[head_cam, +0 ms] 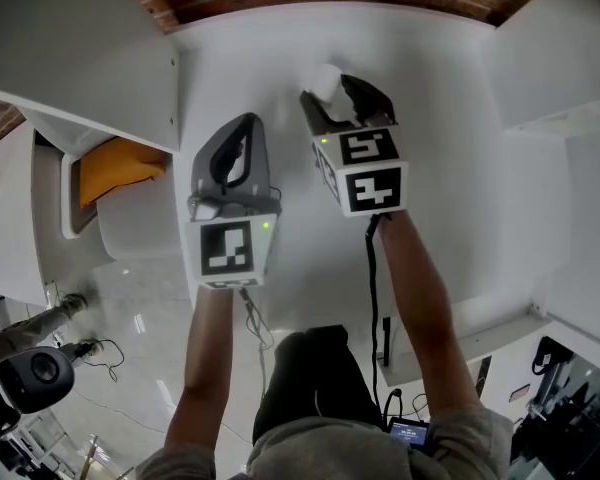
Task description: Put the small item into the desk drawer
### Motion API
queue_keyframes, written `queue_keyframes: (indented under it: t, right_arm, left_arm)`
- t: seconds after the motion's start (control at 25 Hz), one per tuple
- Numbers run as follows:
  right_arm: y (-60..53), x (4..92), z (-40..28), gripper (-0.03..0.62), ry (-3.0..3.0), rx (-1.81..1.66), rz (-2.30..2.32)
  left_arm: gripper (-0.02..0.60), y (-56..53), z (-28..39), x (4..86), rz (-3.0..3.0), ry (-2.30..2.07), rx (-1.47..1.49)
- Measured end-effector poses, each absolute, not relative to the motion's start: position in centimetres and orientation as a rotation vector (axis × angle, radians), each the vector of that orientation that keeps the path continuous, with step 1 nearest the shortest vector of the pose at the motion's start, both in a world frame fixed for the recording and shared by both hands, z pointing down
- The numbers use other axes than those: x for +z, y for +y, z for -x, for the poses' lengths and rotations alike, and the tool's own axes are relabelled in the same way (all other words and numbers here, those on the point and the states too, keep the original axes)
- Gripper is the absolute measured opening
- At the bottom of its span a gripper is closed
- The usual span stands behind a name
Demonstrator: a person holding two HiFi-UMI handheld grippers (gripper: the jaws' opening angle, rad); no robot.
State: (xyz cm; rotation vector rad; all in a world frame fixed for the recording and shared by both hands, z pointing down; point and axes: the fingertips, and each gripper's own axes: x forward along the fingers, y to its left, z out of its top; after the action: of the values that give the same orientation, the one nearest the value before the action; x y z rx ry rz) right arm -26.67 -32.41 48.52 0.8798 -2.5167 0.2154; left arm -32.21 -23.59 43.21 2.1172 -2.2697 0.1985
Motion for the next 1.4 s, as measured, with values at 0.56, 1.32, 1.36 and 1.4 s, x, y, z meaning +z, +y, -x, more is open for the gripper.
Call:
queue_keyframes:
  t: [0.56,1.32,1.36,1.4]
  right_arm:
    - [-24.9,39.8,18.7,0.246,-2.579,0.227,-0.997]
    - [-16.7,31.4,6.6,0.245,-2.54,0.195,-1.23]
    - [-16.3,31.3,5.9,0.245,-2.534,0.201,-1.248]
    - [-15.9,31.2,5.1,0.245,-2.528,0.206,-1.266]
  left_arm:
    - [0.012,-19.9,26.0,37.4,-2.239,-2.183,0.208]
    - [0.012,-15.2,17.5,31.3,-2.418,-2.036,0.165]
    - [0.012,-14.9,17.0,31.2,-2.429,-2.023,0.163]
    - [0.012,-14.7,16.3,31.1,-2.44,-2.009,0.163]
